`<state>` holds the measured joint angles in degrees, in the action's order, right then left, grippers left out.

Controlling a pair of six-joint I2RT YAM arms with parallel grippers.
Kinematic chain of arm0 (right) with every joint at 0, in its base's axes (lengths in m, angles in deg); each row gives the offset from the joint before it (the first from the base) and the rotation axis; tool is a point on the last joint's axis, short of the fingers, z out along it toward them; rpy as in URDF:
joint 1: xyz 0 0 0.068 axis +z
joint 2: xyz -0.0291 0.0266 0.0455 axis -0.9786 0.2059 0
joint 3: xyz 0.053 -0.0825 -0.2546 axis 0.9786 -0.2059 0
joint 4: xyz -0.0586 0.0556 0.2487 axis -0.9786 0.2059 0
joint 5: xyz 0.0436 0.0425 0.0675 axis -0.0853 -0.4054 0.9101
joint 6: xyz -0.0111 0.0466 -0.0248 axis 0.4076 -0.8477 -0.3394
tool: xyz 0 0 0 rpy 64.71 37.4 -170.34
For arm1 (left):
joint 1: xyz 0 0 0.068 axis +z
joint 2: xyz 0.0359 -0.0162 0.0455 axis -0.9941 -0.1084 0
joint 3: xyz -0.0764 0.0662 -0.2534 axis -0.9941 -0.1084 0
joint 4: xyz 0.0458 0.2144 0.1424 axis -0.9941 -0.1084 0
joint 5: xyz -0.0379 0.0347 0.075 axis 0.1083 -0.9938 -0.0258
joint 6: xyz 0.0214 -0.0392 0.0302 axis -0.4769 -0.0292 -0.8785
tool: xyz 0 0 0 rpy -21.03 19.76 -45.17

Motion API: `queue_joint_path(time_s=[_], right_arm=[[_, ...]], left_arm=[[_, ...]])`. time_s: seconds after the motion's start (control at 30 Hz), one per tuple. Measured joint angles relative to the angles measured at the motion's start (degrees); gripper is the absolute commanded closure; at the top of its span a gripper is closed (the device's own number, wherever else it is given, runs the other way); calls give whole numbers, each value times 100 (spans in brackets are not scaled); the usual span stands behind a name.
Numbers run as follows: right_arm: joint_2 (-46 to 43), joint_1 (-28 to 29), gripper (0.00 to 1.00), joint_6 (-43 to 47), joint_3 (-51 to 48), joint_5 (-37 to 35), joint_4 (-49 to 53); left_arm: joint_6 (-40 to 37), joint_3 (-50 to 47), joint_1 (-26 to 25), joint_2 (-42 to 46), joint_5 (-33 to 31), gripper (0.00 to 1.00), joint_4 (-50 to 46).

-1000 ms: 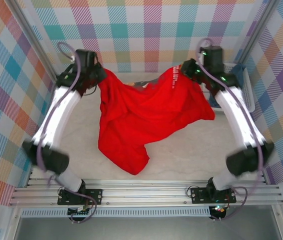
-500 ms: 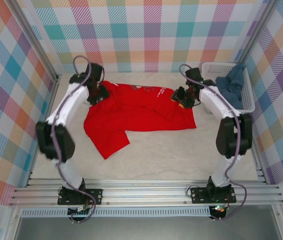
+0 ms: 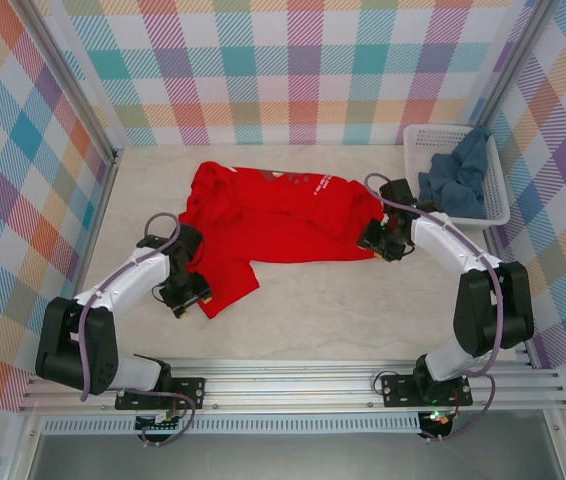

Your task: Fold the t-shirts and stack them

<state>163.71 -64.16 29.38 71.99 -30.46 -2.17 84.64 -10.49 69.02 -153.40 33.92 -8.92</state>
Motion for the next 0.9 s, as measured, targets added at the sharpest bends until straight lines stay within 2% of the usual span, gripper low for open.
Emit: queue_joint_path(time_s=[0.07,0.27,0.37,0.53,0.7,0.87,0.9], right_arm=[[-81,0,58,-2,-11,2,-2],[-203,0,60,-4,-81,46,-31],[-203,0,60,-4,-116,50,-46],[-205,0,61,-2,-122,50,-48],[-212,0,63,-4,-122,48,-48],[-212,0,63,-7,-122,7,-42],[-210,0,63,-7,-122,-11,-39]], left_arm=[[15,-129,2,-111,76,58,262],[11,-284,7,-579,192,92,866],[-37,-262,7,-608,50,100,907],[-157,85,7,-267,-358,100,516],[-234,693,-9,365,-715,100,-256],[-330,1086,-15,599,-1008,100,-1058],[-337,1060,-15,605,-1073,89,-1169]])
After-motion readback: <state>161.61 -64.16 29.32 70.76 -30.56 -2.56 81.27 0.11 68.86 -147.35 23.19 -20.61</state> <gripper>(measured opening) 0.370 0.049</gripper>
